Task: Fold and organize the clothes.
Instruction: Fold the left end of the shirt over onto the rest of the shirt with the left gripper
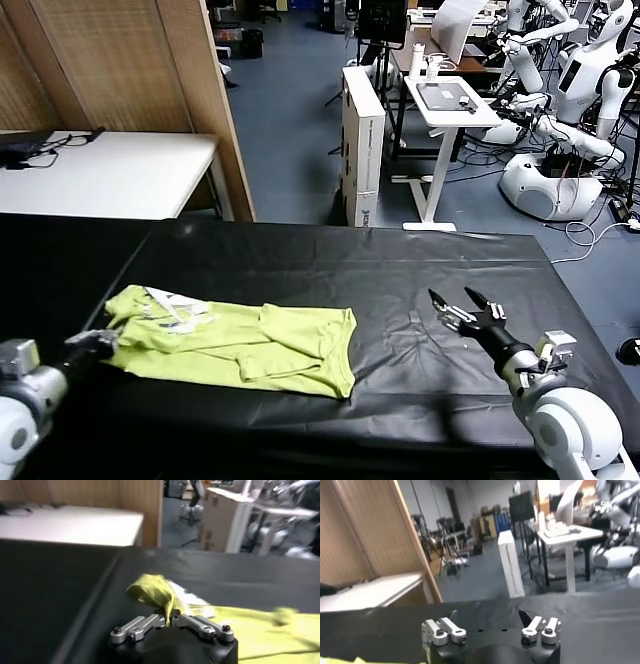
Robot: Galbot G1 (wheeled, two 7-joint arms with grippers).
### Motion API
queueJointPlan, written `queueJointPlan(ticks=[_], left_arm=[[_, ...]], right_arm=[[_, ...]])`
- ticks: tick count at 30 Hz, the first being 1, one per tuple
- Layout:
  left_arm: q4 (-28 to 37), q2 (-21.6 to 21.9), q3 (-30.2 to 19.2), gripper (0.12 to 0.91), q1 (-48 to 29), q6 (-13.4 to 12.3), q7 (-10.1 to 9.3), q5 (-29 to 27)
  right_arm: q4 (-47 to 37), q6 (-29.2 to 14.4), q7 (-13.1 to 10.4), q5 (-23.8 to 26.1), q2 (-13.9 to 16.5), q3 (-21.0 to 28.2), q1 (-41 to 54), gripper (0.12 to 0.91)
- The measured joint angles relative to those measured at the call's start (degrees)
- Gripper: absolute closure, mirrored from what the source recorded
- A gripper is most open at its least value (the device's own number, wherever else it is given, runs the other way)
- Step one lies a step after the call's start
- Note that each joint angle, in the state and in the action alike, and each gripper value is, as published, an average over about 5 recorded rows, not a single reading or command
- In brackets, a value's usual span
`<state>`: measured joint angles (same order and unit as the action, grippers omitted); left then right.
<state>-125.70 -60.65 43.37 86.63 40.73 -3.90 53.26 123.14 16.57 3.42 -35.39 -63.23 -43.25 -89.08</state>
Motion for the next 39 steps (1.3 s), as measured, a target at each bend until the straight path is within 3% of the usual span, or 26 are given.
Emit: queueJointPlan(ticks=[8, 15, 28, 35, 37, 39], left_arm=[[-0.1, -6.8, -14.6, 0.852, -6.1, -0.2, -1.14, -3.1], [1.6, -11.0, -22.0, 0.852, -9.6, -0.3, -1.77, -4.6], [4.3, -15.0, -24.4, 0.852, -10.6, -0.6, -1.39, -7.2], [7.2, -17.0, -25.1, 0.852, -10.8, -1.8, -0.27, -10.8], [8.1, -17.6, -25.2, 0.843, -10.8, -2.0, -0.19, -11.7], [8.6, -18.1, -25.5, 0.78, -10.7, -2.0, -0.15, -12.2]], right_arm=[[1.1, -0.7, 0.2, 3.5, -2.8, -1.3, -4.7, 0.118], [1.1, -0.8, 0.2, 4.3, -3.9, -1.0, -5.6, 0.118], [0.4, -0.8, 0.4, 5.5, -4.1, 1.0, -5.2, 0.118], [0.4, -0.8, 0.4, 6.2, -4.2, 1.6, -5.1, 0.118], [0.4, -0.8, 0.5, 6.2, -4.1, 1.6, -5.1, 0.118], [0.4, -0.8, 0.5, 6.2, -4.1, 1.6, -5.0, 0.118]])
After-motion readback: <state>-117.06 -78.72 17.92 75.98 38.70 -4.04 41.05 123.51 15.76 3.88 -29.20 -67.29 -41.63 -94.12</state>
